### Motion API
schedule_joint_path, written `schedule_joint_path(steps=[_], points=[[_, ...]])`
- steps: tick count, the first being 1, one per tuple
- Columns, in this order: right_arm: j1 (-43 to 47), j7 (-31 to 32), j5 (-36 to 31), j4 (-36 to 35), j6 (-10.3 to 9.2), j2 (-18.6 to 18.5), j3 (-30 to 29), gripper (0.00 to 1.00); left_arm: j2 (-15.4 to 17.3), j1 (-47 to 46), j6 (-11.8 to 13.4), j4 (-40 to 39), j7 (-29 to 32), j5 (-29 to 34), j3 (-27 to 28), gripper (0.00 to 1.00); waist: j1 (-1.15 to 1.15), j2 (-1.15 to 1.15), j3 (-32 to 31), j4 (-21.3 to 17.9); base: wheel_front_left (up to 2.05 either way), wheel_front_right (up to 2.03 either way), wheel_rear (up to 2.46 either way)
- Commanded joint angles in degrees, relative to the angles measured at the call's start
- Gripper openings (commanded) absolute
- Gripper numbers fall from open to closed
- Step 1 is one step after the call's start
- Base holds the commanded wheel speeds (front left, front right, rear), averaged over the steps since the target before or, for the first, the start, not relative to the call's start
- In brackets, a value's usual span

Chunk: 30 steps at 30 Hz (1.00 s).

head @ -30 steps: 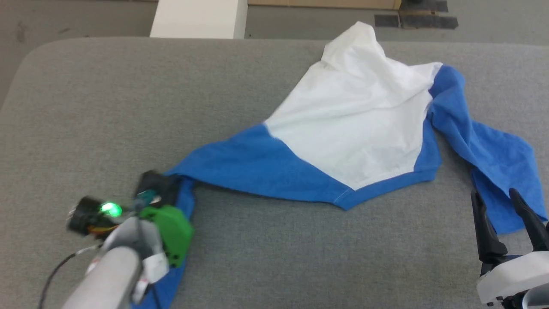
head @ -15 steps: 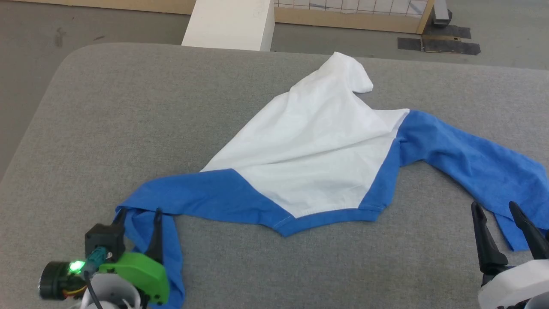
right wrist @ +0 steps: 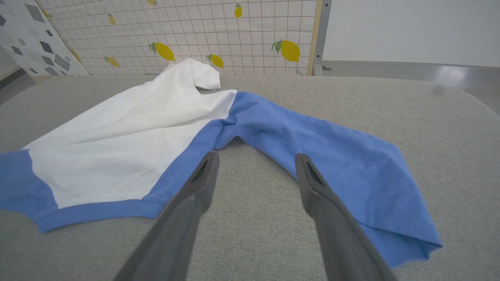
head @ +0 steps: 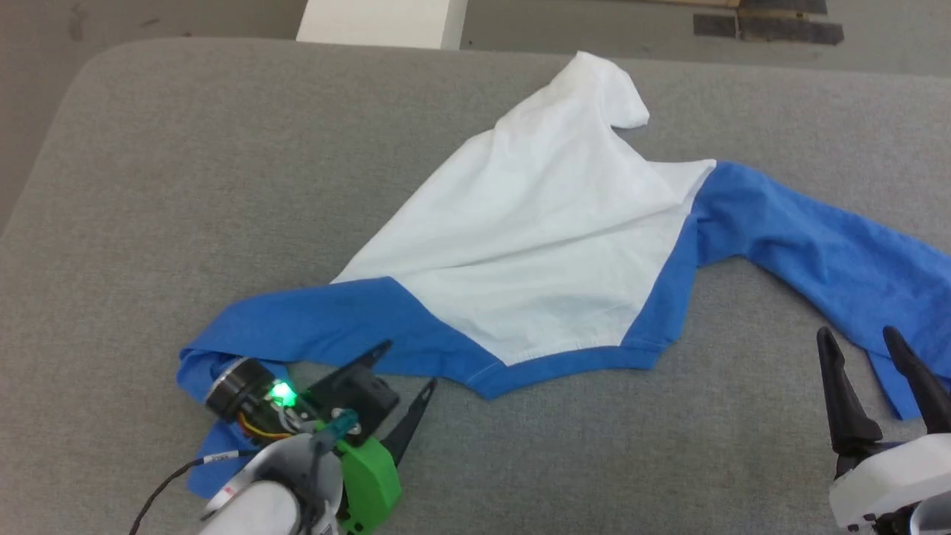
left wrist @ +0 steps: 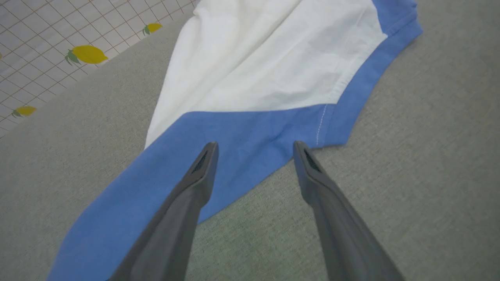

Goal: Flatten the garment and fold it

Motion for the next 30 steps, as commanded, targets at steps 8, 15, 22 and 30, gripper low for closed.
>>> schedule_joint_path(steps=[8,15,22,30], points=[[-2.6,-0.9,0.9,0.4,-0.08,-1.0,0.0,1.00,-0.5,-7.1,-4.2,10.4,3.2,2.8,-4.4,1.00,0.00,0.00,4.7,-3.5,0.00,0.00,0.00],[-3.4,-1.3,1.3,1.2,-0.08,-1.3,-0.1,1.00,-2.4,-9.8,-5.3,18.9,2.3,1.7,-6.6,0.00,0.00,0.00,5.4,-4.2,0.00,0.00,0.00],[-3.5,-1.2,0.8,2.0,-0.08,-2.0,0.2,1.00,-4.4,-7.5,0.5,17.1,-5.3,-1.5,-2.0,0.00,0.00,0.00,1.4,-2.5,0.00,0.00,0.00],[-5.3,5.7,4.2,2.1,-0.08,-12.0,8.7,1.00,-1.1,1.6,6.5,6.2,-8.0,-6.7,4.1,0.00,0.00,0.00,-2.2,1.2,0.00,0.00,0.00]])
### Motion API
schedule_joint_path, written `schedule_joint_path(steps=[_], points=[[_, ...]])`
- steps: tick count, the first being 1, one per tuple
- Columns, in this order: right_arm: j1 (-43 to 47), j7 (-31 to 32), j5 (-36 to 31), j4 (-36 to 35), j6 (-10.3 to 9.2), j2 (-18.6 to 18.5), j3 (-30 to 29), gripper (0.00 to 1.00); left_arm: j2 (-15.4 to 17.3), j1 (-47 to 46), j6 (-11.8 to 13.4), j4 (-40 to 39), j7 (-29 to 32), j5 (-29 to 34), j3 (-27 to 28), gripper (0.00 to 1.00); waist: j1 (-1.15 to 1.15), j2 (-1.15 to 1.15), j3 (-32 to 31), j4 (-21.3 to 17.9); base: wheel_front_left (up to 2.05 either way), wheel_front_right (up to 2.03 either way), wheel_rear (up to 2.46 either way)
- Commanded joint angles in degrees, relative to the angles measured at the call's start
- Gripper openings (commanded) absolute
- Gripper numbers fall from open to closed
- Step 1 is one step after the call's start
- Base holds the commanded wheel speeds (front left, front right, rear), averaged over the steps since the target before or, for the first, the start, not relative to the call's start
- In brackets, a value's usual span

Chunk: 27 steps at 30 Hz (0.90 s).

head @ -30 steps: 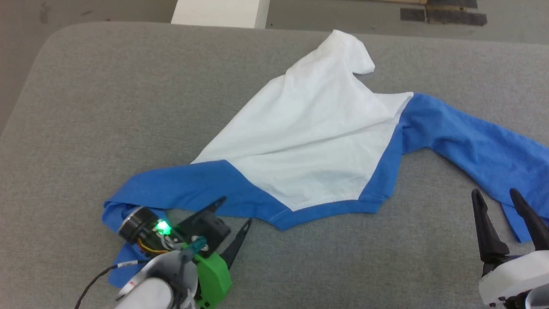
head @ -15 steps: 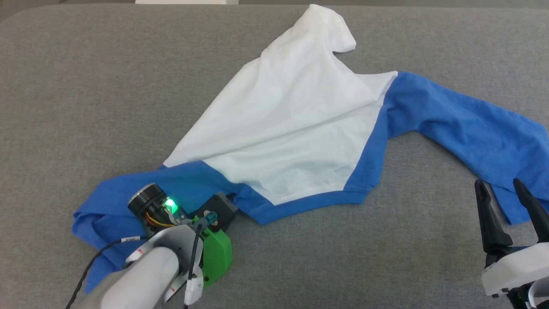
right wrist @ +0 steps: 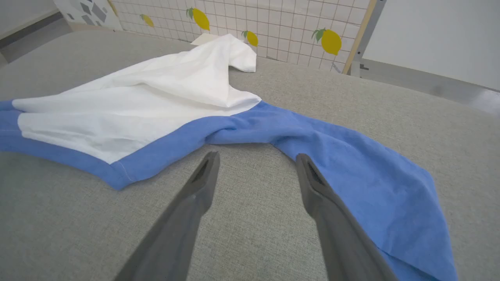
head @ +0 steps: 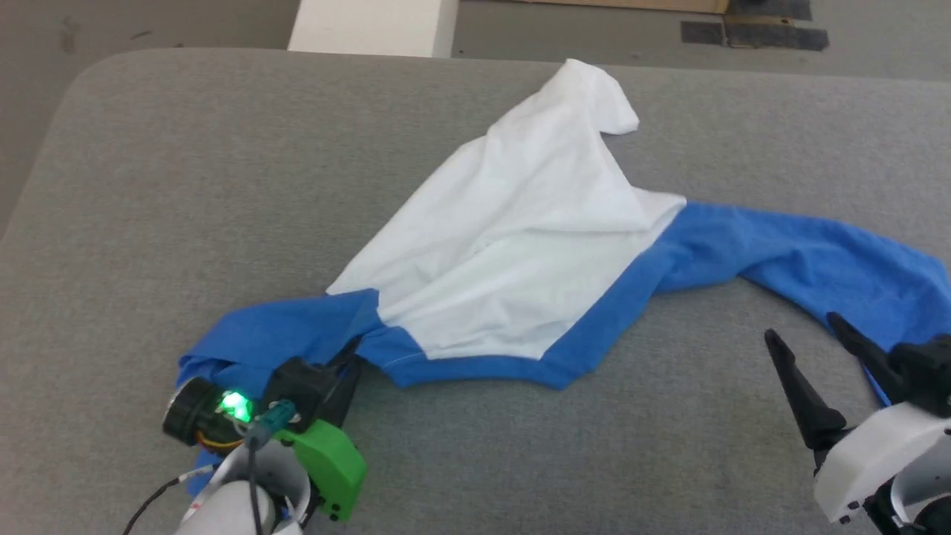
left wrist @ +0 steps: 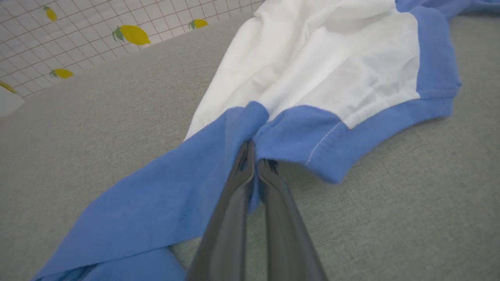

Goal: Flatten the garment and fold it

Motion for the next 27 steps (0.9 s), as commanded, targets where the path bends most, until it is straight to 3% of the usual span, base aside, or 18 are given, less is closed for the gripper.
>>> schedule_joint_path(steps=[1,6,13,19,27], points=[[-1.8,1.8,1.2,0.1,-0.08,-2.9,1.4,1.00,1.0,1.1,0.8,-1.3,-0.1,-0.5,0.8,0.00,0.00,0.00,-1.3,2.4,0.00,0.00,0.00],[-6.5,7.6,4.2,0.5,-0.08,-18.2,9.6,1.00,1.8,2.2,2.0,-4.8,0.5,-1.4,1.8,0.00,0.00,0.00,0.6,4.6,0.00,0.00,0.00],[-16.9,9.0,7.2,0.7,-0.08,-32.7,23.7,1.00,-1.1,0.3,1.5,-5.7,0.3,-1.6,0.1,0.00,0.00,0.00,4.9,8.1,0.00,0.00,0.00],[-26.4,9.3,7.8,2.2,-0.08,-41.1,38.2,1.00,-3.8,-2.7,0.2,-4.2,-0.4,-1.4,-1.7,0.00,0.00,0.00,8.0,11.0,0.00,0.00,0.00],[-38.3,7.9,6.8,7.4,-0.08,-45.3,52.3,1.00,-6.3,-5.1,-0.4,-2.9,-1.4,-1.2,-3.1,0.00,0.00,0.00,11.6,13.5,0.00,0.00,0.00]])
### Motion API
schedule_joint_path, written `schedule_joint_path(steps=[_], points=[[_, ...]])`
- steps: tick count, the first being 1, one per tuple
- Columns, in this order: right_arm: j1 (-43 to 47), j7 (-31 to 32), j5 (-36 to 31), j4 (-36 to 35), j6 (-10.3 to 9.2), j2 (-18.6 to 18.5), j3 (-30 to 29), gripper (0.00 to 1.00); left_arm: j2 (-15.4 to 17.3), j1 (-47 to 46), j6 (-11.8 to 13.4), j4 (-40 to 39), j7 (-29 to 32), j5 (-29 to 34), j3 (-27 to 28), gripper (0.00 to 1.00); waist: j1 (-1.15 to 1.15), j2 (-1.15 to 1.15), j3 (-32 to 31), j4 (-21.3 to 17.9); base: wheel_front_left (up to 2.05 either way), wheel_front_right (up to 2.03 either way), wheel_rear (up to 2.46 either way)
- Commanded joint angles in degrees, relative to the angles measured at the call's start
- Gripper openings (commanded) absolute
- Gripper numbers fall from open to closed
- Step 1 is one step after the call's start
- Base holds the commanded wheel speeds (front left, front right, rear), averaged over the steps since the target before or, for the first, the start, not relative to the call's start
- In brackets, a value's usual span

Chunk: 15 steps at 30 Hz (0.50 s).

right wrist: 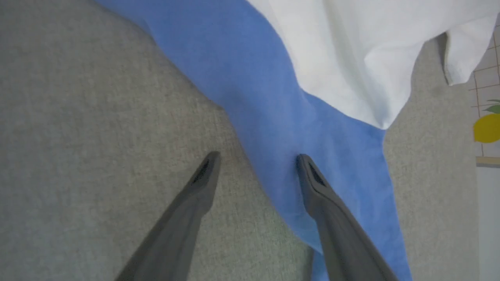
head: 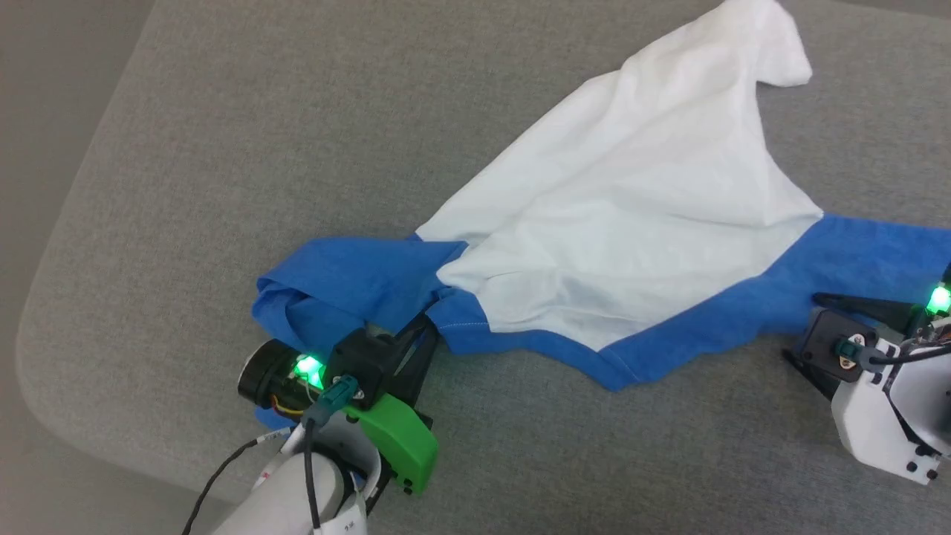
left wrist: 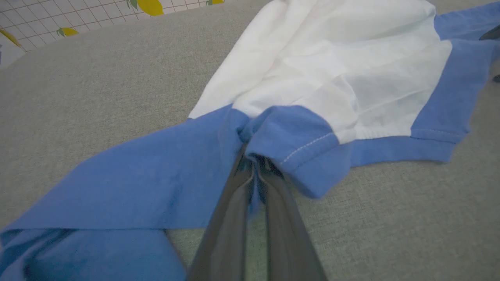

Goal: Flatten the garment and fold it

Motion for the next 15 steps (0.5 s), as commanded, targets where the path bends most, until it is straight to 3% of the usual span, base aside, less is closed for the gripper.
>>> schedule_joint_path(steps=[1,2,3,4,10,15], points=[[-1.7,-0.7,0.0,1.2,-0.09,-0.2,1.7,1.00,-0.4,-1.0,-0.4,0.3,-0.5,-0.2,0.0,0.00,0.00,0.00,2.3,1.9,0.00,0.00,0.00],[-2.8,-1.2,0.4,2.6,-0.09,0.0,2.7,1.00,-0.7,-1.1,-0.4,0.3,-0.6,-0.4,-0.1,0.00,0.00,0.00,2.7,2.0,0.00,0.00,0.00],[-4.2,-1.8,1.3,5.2,-0.09,0.6,4.2,0.25,-1.0,-1.3,-0.4,0.6,-0.9,-0.5,-0.2,0.00,0.00,0.00,3.1,2.1,0.00,0.00,0.00],[-4.6,-2.3,2.1,6.4,-0.09,1.2,4.2,0.02,-1.1,-1.3,-0.3,0.7,-1.0,-0.5,-0.2,0.00,0.00,0.00,3.2,2.0,0.00,0.00,0.00],[-6.0,-8.5,3.7,12.5,-0.09,6.1,-0.2,0.00,-1.6,-1.4,0.1,0.9,-2.8,-1.6,0.9,0.00,0.00,0.00,1.9,0.0,0.00,0.00,0.00],[-3.8,-14.5,3.5,14.7,-0.09,11.6,-9.6,0.00,-1.5,-1.2,0.9,-1.2,-5.5,-3.4,3.5,0.00,0.00,0.00,-2.4,-3.0,0.00,0.00,0.00]])
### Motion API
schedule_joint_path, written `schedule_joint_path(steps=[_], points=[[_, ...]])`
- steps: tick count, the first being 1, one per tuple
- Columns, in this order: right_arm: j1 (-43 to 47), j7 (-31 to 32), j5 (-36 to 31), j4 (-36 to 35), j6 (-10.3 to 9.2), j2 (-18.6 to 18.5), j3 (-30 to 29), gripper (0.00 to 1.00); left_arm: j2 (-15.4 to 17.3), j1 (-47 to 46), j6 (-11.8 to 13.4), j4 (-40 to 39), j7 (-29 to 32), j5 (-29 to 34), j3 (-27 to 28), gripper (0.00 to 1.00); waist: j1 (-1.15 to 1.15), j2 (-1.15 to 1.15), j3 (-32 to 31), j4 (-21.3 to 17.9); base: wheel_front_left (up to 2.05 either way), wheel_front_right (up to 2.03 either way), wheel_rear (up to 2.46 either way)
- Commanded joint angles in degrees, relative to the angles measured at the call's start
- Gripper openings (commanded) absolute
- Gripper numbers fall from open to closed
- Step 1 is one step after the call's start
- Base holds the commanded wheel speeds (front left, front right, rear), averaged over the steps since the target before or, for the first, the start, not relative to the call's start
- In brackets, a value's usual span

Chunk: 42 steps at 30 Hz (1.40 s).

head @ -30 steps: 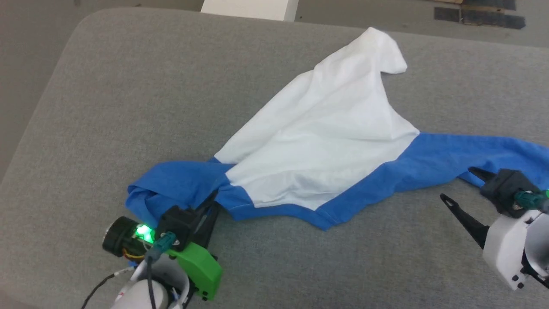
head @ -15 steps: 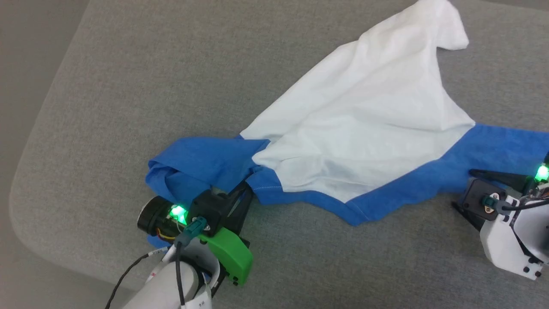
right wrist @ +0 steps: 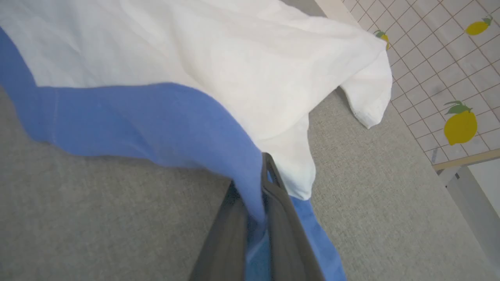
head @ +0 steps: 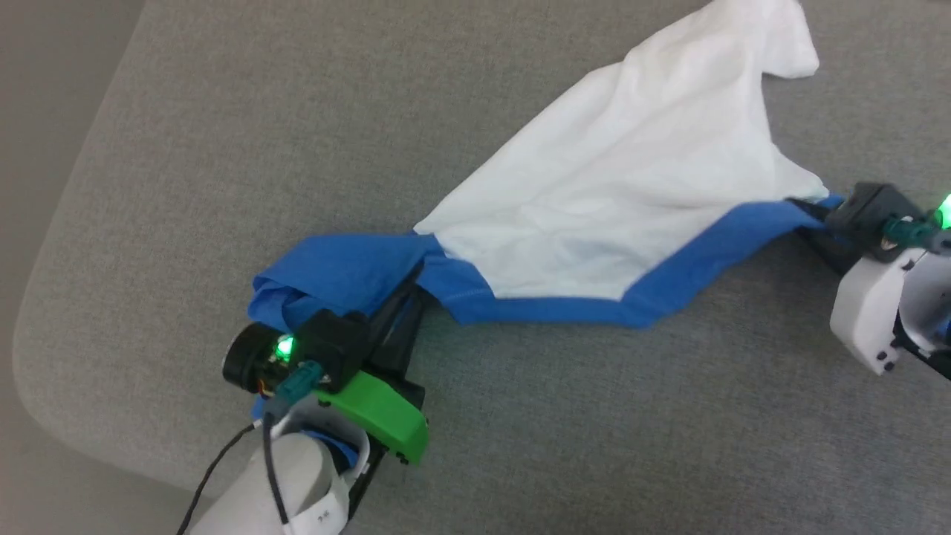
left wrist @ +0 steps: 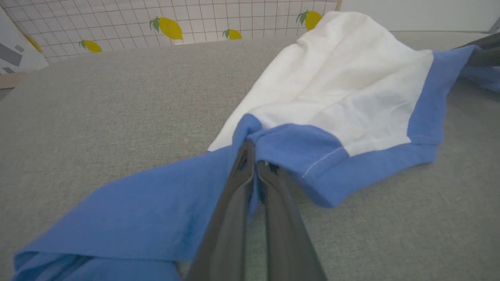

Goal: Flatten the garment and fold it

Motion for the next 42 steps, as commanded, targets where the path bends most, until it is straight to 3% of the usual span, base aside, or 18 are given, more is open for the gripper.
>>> schedule_joint_path(steps=[1,9,17,23,30,36,42], points=[[1.3,-1.3,-0.3,0.1,-0.12,1.3,-2.3,0.00,0.0,-0.7,0.5,-1.1,-0.7,-0.6,0.8,0.00,-0.01,0.00,-4.5,-3.7,0.00,0.00,0.00],[6.9,-4.0,-5.0,-4.4,-0.12,8.6,-18.9,0.00,1.6,-4.2,2.2,-8.9,-1.1,-1.5,5.4,0.00,-0.01,0.00,-13.1,-8.6,0.00,0.00,0.00],[6.7,-0.2,-10.3,-15.3,-0.12,13.7,-27.6,0.00,4.0,-11.5,2.2,-14.7,5.3,-2.2,8.0,0.00,-0.01,0.00,-20.0,-13.6,0.00,0.00,0.00],[2.2,3.9,-10.5,-20.5,-0.12,13.3,-27.6,0.00,5.8,-18.3,1.2,-16.6,11.2,-2.9,9.1,0.00,-0.01,0.00,-23.1,-16.8,0.00,0.00,0.00],[-3.8,7.8,-8.7,-21.5,-0.12,11.9,-26.0,0.00,6.0,-24.6,0.7,-17.7,18.3,-4.5,9.0,0.00,-0.01,0.00,-23.9,-19.1,0.00,0.00,0.00],[-8.2,9.9,-6.2,-18.9,-0.12,11.0,-23.6,0.00,5.2,-30.2,0.8,-15.3,23.7,-5.2,8.5,0.00,-0.01,0.00,-21.0,-20.6,0.00,0.00,0.00],[-16.0,10.0,-4.5,-12.7,-0.12,10.1,-18.9,0.00,3.3,-39.3,0.5,-8.3,27.4,-4.1,7.5,0.00,-0.01,0.00,-14.2,-21.7,0.00,0.00,0.00]])
